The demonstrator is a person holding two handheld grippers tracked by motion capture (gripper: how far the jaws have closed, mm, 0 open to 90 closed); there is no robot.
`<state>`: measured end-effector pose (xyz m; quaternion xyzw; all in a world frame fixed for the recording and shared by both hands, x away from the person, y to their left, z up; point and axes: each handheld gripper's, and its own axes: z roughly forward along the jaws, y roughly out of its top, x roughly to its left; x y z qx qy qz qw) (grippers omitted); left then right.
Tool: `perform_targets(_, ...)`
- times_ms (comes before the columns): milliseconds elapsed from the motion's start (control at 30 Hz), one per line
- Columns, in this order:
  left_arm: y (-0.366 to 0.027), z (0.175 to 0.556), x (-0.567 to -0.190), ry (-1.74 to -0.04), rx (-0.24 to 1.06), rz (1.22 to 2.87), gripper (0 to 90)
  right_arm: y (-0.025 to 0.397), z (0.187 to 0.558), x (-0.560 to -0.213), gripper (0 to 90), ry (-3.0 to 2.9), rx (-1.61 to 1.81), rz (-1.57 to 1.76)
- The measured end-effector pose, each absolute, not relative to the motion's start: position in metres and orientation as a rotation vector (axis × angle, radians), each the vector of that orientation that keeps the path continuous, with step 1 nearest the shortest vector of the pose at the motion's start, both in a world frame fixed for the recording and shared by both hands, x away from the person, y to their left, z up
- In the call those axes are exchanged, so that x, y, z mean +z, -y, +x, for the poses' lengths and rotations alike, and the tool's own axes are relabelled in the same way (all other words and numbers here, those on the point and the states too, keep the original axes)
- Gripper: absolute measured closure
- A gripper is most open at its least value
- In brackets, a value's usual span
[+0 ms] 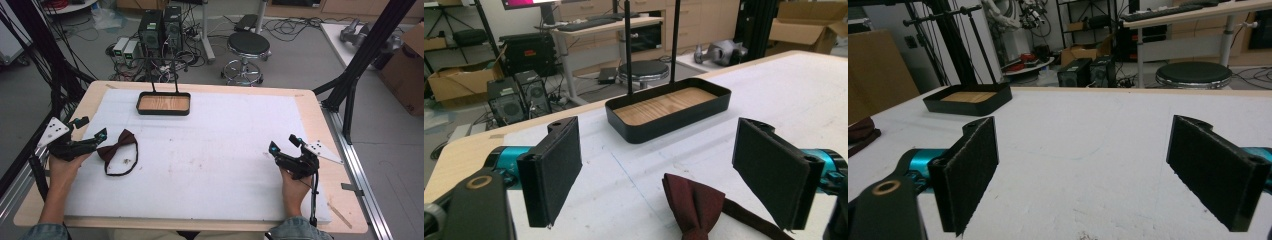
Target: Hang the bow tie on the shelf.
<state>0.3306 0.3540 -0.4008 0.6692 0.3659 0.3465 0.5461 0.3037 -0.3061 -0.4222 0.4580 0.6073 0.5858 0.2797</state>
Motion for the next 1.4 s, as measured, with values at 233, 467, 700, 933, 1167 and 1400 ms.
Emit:
perform_targets(233, -0.351, 0.332, -0.402, -0.861, 0.817, 1.608, 20.0, 0.306, 0.303, -0.422, 12.5, -1.626, 1.558, 1.223)
perform_targets(467, -0.352, 0.331, -0.402, -0.864, 0.811, 1.597, 20.0, 0.305, 0.303, -0.422, 12.6, -1.632, 1.55, 1.23)
perform_targets(700, -0.352, 0.331, -0.402, -0.871, 0.806, 1.589, 20.2, 0.304, 0.302, -0.422, 12.6, -1.632, 1.544, 1.231)
perform_targets(933, -0.351, 0.332, -0.405, -0.875, 0.827, 1.619, 20.3, 0.304, 0.303, -0.422, 12.6, -1.637, 1.543, 1.226)
perform_targets(1167, -0.347, 0.337, -0.411, -0.877, 0.783, 1.675, 24.9, 0.304, 0.303, -0.423, 12.6, -1.642, 1.545, 1.234)
perform_targets(1400, -0.341, 0.341, -0.423, -0.849, 0.765, 1.777, 36.0, 0.303, 0.303, -0.423, 12.7, -1.643, 1.537, 1.241)
